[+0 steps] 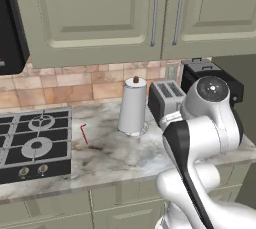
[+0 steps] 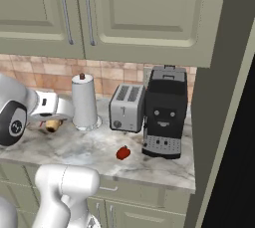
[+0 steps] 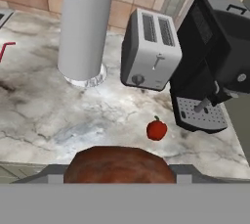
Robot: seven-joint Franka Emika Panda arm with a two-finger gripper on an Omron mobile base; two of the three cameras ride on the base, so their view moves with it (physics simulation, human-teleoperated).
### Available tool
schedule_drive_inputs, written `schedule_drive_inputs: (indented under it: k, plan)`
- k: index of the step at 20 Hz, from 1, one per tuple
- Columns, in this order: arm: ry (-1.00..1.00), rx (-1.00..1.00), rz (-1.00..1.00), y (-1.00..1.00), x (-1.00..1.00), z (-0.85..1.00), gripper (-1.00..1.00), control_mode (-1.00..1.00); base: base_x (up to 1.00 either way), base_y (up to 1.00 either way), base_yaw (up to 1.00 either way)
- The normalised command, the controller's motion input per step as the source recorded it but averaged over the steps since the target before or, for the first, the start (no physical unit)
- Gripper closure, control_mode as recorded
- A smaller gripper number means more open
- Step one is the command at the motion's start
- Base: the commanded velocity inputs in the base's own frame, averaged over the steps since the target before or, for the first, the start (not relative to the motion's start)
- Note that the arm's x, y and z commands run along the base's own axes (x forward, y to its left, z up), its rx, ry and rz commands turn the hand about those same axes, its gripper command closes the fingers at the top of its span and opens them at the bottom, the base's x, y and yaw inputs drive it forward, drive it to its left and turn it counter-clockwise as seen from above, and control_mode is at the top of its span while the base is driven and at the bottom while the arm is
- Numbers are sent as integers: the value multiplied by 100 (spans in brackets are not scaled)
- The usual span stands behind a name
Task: Place the bell pepper and mushroom inside the fridge drawer. Close the drawer after placing the vegetables.
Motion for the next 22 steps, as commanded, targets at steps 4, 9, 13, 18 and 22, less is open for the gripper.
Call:
schedule_drive_inputs:
  k: [4,9,13,18,22]
  plan:
    - [1,0,0,0,-2,0,100,-100,0,0,0]
    - [0,0,-1,0,-5,0,100,100,-48,1,-11]
    - [0,0,0,0,0,0,100,100,-76,30,-23]
    - [0,0,0,0,0,0,100,100,-78,46,-30]
    - [0,0,0,0,0,0,100,100,-75,52,-37]
